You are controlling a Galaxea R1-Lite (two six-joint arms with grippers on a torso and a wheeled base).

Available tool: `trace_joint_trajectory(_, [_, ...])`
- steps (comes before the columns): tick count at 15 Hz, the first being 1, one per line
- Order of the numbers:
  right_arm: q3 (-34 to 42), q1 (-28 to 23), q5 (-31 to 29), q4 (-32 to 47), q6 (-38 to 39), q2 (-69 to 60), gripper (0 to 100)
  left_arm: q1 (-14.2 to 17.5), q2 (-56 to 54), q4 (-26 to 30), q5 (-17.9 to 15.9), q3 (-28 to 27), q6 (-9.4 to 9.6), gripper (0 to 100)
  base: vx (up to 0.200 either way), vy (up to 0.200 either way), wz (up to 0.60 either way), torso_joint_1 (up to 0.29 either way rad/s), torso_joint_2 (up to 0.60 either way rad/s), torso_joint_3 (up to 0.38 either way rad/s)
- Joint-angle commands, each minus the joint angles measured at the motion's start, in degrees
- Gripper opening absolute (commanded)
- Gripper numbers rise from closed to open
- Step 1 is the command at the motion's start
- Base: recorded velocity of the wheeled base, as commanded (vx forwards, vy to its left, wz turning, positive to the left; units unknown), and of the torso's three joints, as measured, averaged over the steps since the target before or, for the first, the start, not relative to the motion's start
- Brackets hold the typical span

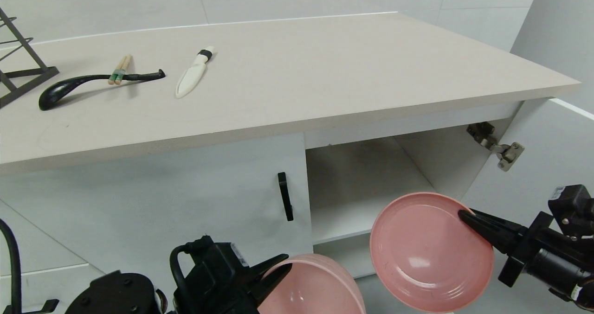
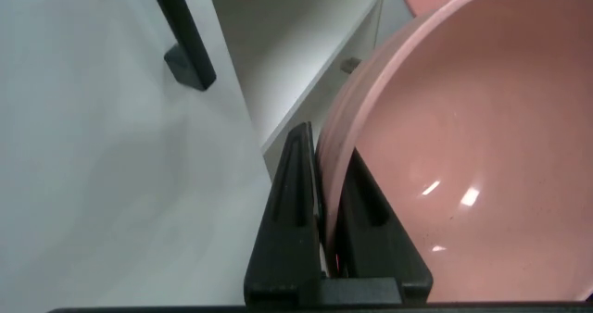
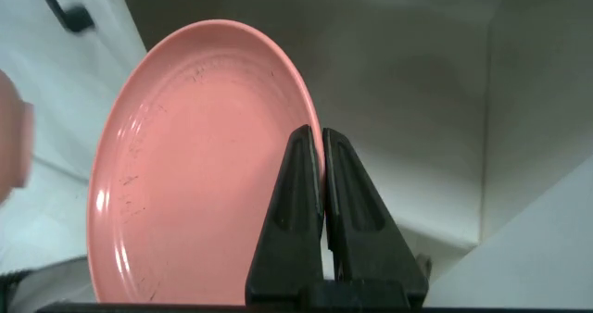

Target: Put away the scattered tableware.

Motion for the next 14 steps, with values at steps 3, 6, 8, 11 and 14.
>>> trace_joint_trajectory(3, [0.0,0.0,0.0,-0.1,0.3,6.4,0,0.4,-3.2,-0.1,0.2,2.5,-0.01,0,0.0,0.0,0.0,0.0,0.0,0.0])
trace_joint_trajectory(6, [-0.5,0.0,0.0,-0.1,0.4,9.5,0,0.4,-4.7,-0.1,2.2,2.5,-0.01,0,0.0,0.0,0.0,0.0,0.0,0.0])
trace_joint_trajectory(8, [-0.5,-0.3,0.0,-0.1,0.4,11.1,0,0.4,-6.7,-0.1,3.6,2.5,-0.01,0,0.0,0.0,0.0,0.0,0.0,0.0])
trace_joint_trajectory(11, [-2.2,-0.3,-0.1,-0.1,0.5,12.7,0,0.4,-6.9,-0.1,5.6,2.5,-0.19,0,0.0,0.0,0.0,0.0,0.0,0.0])
trace_joint_trajectory(14, [-7.4,-0.3,-0.1,-0.1,4.7,14.4,0,0.4,-7.1,-0.1,8.2,2.5,-0.19,0,0.0,0.0,0.0,0.0,0.0,0.0])
